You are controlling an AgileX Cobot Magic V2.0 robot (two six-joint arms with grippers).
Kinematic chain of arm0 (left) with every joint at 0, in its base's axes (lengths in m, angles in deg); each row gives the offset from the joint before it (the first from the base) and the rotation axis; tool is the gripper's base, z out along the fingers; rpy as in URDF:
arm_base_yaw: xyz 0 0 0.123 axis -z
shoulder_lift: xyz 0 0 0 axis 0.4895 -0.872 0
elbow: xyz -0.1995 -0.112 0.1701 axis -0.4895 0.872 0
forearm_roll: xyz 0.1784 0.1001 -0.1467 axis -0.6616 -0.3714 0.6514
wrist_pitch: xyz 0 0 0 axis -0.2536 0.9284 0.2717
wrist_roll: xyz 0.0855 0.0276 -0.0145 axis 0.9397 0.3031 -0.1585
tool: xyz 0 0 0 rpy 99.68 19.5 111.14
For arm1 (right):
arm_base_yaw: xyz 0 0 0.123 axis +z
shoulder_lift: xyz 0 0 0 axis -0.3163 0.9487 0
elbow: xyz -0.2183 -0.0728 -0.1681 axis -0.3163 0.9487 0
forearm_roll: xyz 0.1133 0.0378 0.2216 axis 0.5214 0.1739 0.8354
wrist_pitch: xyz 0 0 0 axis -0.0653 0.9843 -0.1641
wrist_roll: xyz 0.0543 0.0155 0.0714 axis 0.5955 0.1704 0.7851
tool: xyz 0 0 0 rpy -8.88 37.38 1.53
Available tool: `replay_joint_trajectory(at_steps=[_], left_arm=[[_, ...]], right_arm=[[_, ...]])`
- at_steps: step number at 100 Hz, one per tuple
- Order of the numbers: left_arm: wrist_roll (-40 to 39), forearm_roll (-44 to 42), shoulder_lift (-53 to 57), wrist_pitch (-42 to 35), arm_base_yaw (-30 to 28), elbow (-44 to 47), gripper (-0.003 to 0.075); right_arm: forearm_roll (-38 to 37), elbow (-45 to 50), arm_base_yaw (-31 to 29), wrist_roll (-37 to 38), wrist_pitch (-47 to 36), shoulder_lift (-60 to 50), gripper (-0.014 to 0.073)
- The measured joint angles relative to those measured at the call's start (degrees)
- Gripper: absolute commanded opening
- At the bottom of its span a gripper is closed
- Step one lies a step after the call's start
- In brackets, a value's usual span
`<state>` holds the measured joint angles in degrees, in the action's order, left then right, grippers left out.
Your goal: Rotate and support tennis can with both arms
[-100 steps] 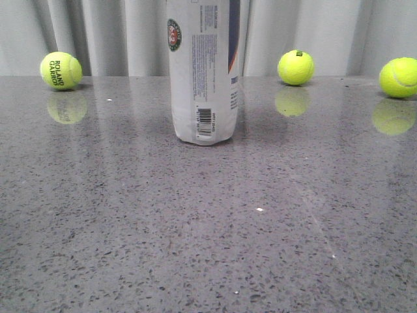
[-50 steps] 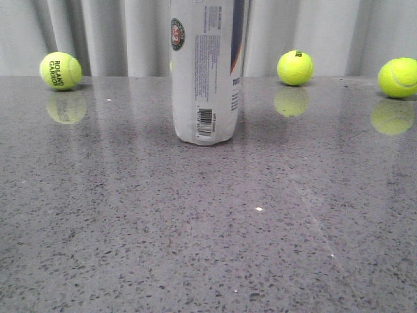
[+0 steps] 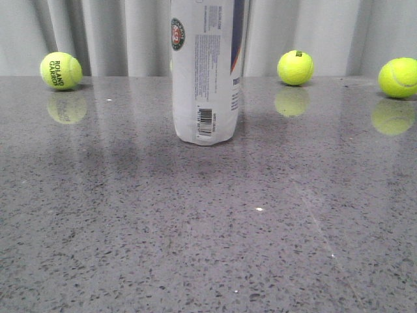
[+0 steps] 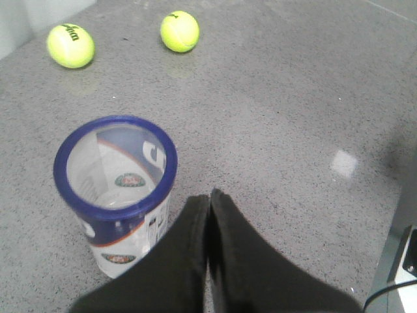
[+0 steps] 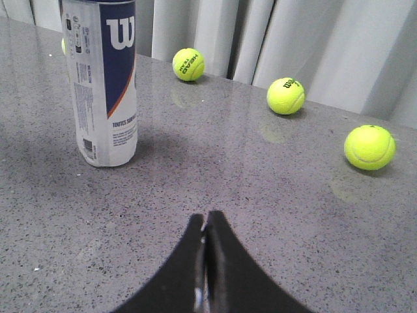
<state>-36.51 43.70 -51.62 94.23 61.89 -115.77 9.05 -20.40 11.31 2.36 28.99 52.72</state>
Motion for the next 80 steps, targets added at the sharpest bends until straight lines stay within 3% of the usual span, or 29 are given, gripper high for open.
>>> replay_joint_trajectory(at_steps=[23, 55, 80], left_arm=[[0.0, 0.1, 11.7, -11.9, 0.0, 17.9, -0.002], [-0.5, -3.0, 22.5, -15.9, 0.0, 34.9, -0.002], [-0.5, -4.9, 29.3, -24.2, 0.0, 47.0, -0.002]], right_arm=[[0.0, 0.0, 0.0, 0.0, 0.0, 0.0, -0.0068], [0.0, 0.0, 0.0, 0.0, 0.0, 0.0, -0.0068], [0.0, 0.0, 0.0, 0.0, 0.0, 0.0, -0.0068]])
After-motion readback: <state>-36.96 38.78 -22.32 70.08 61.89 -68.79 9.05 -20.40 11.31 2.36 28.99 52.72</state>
